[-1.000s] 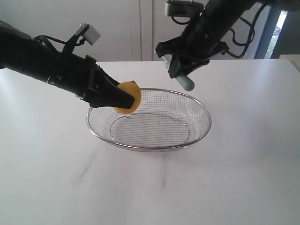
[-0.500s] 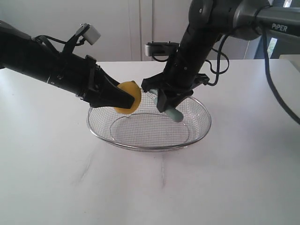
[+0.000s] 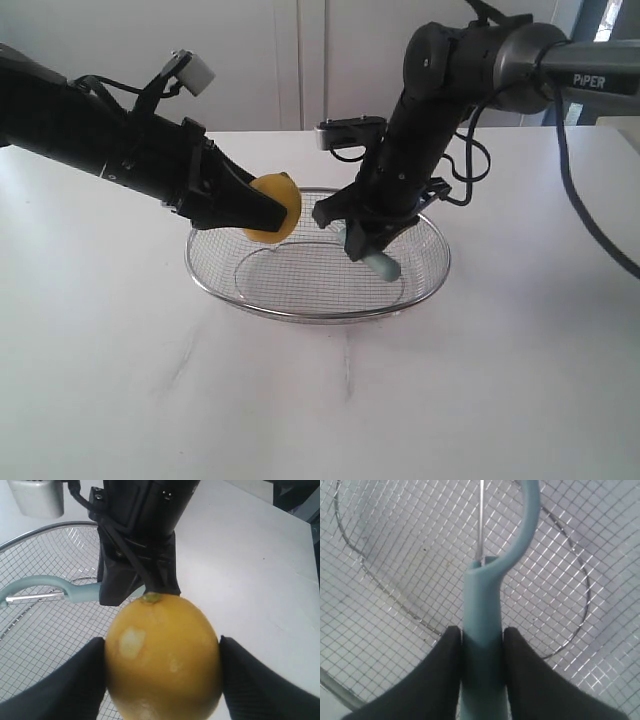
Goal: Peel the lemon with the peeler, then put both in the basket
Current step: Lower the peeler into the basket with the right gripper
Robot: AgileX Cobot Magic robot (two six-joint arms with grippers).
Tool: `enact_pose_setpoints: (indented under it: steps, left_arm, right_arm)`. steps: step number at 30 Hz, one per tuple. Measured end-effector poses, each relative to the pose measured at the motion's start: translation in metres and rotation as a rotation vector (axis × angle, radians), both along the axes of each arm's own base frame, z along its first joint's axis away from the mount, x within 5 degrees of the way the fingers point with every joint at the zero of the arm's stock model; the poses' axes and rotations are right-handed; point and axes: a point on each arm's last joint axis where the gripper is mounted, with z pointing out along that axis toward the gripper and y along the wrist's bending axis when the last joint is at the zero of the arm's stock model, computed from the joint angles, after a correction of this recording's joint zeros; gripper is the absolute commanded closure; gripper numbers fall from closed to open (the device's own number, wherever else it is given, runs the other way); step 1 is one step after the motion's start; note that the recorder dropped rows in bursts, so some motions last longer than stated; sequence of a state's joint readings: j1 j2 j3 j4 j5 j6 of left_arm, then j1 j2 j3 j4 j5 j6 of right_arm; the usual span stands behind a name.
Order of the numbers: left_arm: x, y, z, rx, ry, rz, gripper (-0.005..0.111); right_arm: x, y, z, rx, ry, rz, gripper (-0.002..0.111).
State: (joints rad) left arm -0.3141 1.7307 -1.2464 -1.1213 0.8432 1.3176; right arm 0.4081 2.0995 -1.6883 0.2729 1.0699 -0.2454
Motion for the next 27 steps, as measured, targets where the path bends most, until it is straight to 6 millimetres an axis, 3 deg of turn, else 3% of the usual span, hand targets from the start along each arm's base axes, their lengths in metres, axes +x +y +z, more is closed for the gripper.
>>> enact_pose_setpoints:
  steps: [13,27]
  left_arm:
    - [0.000,0.000,0.000,0.000,0.000,0.000,0.107]
    - [0.000,0.000,0.000,0.000,0.000,0.000,0.107]
  right_arm:
    - [0.003,0.000,-0.024,-0.002,-0.025,-0.018,0.108]
    - [0.007,0.000,-0.029,0.009,-0.068,-0.035,0.108]
